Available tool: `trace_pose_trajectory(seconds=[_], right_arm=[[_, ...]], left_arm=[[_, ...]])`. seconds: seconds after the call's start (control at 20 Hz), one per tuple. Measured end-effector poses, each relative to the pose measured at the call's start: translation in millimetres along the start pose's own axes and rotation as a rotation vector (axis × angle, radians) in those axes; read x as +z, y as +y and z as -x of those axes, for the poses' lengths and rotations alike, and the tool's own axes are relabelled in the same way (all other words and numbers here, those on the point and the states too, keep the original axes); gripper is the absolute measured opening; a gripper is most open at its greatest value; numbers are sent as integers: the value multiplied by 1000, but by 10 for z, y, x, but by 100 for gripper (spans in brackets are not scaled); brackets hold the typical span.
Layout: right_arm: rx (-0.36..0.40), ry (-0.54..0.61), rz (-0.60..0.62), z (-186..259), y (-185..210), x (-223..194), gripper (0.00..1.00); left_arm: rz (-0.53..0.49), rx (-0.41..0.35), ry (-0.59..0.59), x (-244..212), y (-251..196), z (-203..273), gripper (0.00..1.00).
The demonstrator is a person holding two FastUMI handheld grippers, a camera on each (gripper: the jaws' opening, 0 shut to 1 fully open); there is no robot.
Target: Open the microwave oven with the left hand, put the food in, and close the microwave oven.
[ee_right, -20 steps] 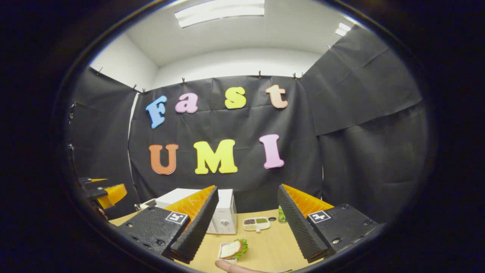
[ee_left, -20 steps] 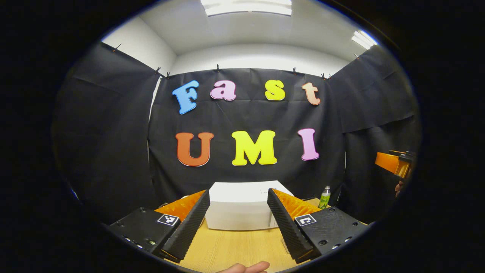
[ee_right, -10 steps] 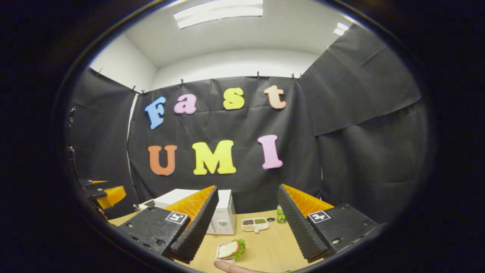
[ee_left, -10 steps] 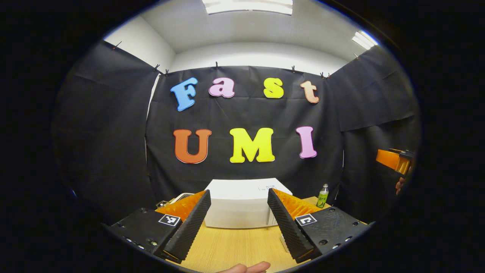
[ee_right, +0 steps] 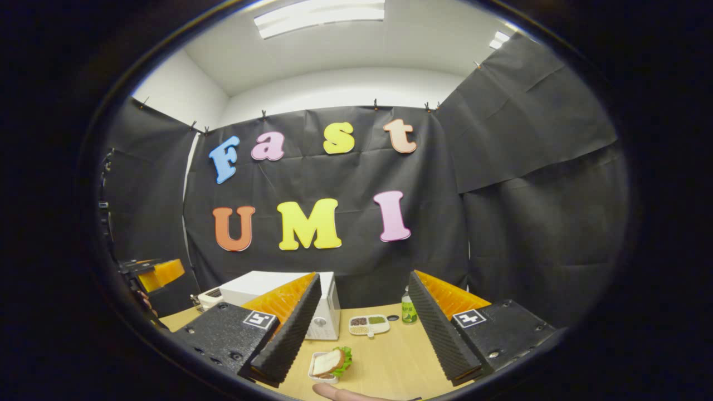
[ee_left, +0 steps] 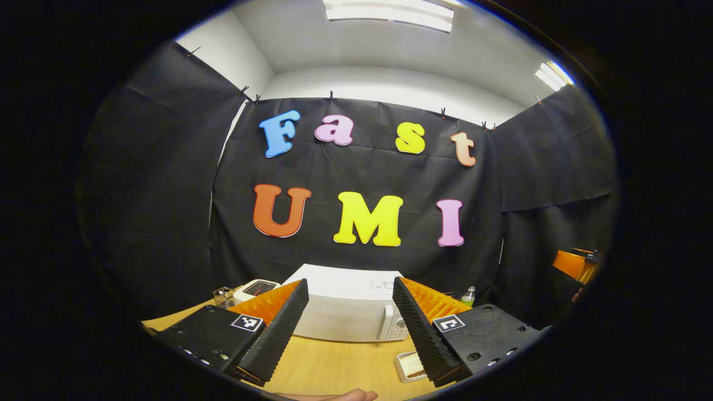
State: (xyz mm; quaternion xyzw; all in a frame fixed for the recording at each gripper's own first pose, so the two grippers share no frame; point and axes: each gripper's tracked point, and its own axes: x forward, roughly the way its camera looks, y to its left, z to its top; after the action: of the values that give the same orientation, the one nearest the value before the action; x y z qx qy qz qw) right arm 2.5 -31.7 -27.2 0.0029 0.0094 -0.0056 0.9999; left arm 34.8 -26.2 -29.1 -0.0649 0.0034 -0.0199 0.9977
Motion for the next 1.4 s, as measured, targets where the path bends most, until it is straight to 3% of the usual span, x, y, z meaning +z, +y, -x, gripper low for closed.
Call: trace_pose_trajectory(seconds=[0.2, 0.4, 0.7, 0.75, 0.8, 0.9, 1.05, 1.1, 1.15, 1.2, 1.35, 1.4], right_arm=[[1, 5, -7, -45, -124, -116, 100], [-2, 16, -29, -59, -282, -225, 100], [9, 6, -15, -84, -430, -327, 100], [7, 8, -9, -88, -460, -348, 100], [6, 11, -5, -98, -491, -375, 100], [7, 14, -6, -110, -547, -418, 100], [25, 17, 6, -137, -588, -494, 100], [35, 29, 10, -145, -583, -546, 100], [42, 40, 9, -145, -590, -594, 100], [51, 47, 7, -144, -588, -626, 100], [56, 63, 23, -160, -628, -736, 100], [52, 64, 31, -163, -649, -768, 91]], left_arm=[[-43, -20, 62, -459, -223, -508, 95], [-104, 10, 75, -895, -361, -1060, 95], [0, -79, 113, -1665, -711, -1797, 94], [8, -68, 138, -1819, -704, -1903, 82], [10, -59, 169, -1972, -709, -2004, 94], [-4, -47, 209, -2237, -751, -2226, 94], [-26, -54, 278, -2646, -835, -2419, 91], [-51, -54, 285, -2736, -852, -2486, 77], [-69, -40, 298, -2828, -822, -2541, 89], [-54, -48, 325, -2960, -856, -2573, 88], [-82, -12, 321, -3047, -863, -2591, 69], [-106, 7, 305, -3005, -835, -2590, 63]])
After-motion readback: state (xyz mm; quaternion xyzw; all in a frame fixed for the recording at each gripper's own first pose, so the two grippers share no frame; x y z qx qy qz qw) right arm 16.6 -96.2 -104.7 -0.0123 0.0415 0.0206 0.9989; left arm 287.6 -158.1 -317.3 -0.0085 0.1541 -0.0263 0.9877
